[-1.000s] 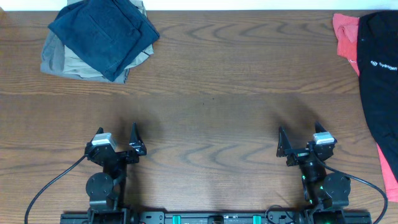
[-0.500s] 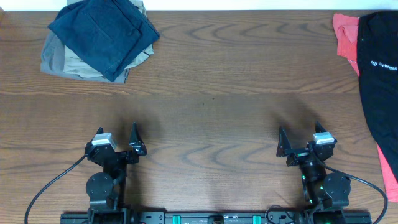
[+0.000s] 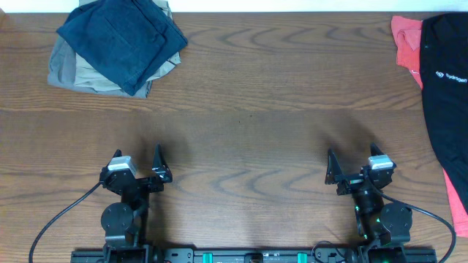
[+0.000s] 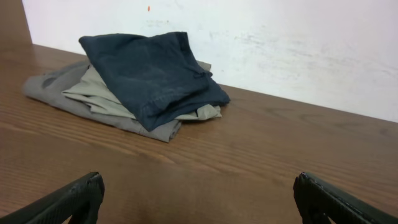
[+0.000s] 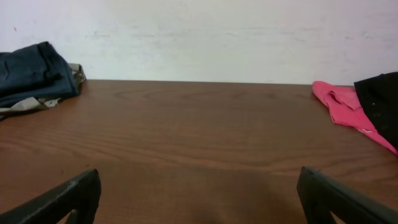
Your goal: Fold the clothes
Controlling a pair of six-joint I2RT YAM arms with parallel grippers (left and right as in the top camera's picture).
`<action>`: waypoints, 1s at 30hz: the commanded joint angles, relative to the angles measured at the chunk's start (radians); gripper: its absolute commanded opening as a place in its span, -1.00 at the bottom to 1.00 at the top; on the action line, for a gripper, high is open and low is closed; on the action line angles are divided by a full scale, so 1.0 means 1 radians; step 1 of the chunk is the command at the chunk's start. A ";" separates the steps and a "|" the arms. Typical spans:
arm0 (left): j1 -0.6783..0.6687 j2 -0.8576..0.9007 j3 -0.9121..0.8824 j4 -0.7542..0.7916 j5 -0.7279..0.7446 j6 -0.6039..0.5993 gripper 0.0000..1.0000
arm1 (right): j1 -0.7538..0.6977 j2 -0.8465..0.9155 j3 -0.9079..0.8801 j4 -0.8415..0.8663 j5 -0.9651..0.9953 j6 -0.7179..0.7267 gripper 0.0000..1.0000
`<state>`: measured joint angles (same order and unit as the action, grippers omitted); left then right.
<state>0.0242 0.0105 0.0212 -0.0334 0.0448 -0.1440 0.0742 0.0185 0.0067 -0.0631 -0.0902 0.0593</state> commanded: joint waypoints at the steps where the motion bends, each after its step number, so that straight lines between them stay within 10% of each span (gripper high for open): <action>1: -0.003 -0.005 -0.017 -0.037 -0.024 0.013 0.96 | 0.010 0.002 -0.001 -0.004 -0.004 -0.005 0.99; 25: -0.003 -0.005 -0.017 -0.037 -0.024 0.013 0.96 | 0.010 0.002 -0.001 0.005 -0.014 0.005 0.99; 30: -0.003 -0.005 -0.017 -0.037 -0.024 0.013 0.96 | 0.010 0.002 -0.001 0.097 -0.343 0.339 0.99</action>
<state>0.0242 0.0105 0.0212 -0.0334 0.0448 -0.1440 0.0742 0.0200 0.0067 0.0269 -0.1993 0.1749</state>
